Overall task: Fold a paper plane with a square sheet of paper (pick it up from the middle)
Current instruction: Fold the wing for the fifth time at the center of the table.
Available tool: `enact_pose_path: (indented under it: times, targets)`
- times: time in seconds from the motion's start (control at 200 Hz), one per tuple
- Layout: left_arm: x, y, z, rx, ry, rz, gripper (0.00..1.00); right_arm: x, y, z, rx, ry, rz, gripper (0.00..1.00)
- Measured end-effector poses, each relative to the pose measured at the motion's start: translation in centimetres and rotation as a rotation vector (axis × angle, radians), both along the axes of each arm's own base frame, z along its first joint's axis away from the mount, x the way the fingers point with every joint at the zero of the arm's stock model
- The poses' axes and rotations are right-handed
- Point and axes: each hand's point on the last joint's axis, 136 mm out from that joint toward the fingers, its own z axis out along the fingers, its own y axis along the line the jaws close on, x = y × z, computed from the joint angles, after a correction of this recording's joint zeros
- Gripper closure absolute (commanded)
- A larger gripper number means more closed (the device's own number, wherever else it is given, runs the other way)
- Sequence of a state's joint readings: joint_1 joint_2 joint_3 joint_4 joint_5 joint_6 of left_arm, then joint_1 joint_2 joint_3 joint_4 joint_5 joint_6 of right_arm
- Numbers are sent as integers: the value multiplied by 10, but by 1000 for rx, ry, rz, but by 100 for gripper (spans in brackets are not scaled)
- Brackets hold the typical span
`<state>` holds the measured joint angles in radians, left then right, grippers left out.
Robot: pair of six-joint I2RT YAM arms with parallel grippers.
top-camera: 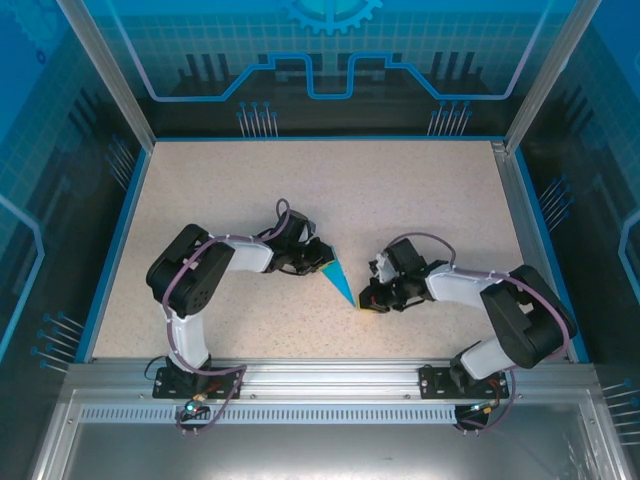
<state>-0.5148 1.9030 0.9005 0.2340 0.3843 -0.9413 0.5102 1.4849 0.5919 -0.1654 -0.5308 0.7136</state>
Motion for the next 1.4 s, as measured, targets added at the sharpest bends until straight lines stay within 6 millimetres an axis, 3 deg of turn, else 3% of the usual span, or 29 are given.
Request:
enact_pose_path:
  times: [0.135, 0.215, 0.46, 0.67, 0.865, 1.185, 1.4]
  targets:
    - [0, 0, 0, -2, 1, -2, 80, 29, 17, 29, 47, -80, 1, 96]
    - [0, 0, 0, -2, 1, -2, 80, 42, 25, 34, 66, -98, -4, 96]
    - [0, -1, 0, -6, 2, -5, 79, 57, 41, 12, 64, -18, -15, 96]
    - [0, -1, 0, -8, 3, -5, 80, 69, 55, 4, 60, -5, -7, 96]
    - [0, -1, 1, -9, 2, -8, 79, 72, 53, -19, 16, 27, -6, 98]
    - [-1, -2, 2, -15, -10, -27, 74, 70, 52, -22, 55, -12, 5, 100]
    - [0, -5, 8, -16, -16, -52, 61, 70, 53, -21, 65, -21, 5, 100]
